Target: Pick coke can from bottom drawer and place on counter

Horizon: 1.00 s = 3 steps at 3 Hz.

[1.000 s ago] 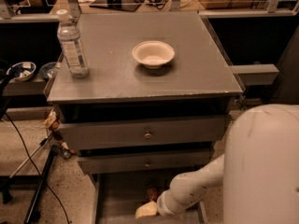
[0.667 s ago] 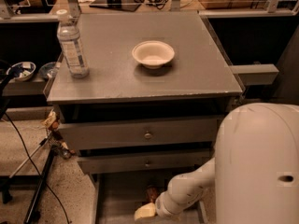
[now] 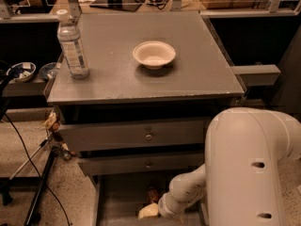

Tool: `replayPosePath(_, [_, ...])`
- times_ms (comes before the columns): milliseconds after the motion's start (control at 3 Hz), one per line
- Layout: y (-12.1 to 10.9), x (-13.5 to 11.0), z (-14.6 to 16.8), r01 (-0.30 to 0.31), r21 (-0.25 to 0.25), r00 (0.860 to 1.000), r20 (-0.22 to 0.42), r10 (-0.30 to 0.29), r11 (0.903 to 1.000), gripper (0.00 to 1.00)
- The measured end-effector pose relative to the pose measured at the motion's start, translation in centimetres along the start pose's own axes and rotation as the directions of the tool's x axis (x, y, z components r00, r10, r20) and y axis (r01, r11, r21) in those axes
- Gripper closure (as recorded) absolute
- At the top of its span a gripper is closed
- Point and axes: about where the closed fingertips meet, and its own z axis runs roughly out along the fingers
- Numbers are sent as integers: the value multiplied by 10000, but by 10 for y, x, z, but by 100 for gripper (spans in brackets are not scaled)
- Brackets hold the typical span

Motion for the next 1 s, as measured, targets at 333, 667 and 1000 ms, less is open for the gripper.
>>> replayPosePath(333, [0, 3, 5, 81, -97, 9999, -66, -82, 9999, 0])
replayPosePath(667, [-1, -1, 44, 94, -285, 9998, -157, -99, 9995, 0])
replayPosePath(1000, [-1, -1, 44, 94, -286, 9998, -159, -99, 9995, 0])
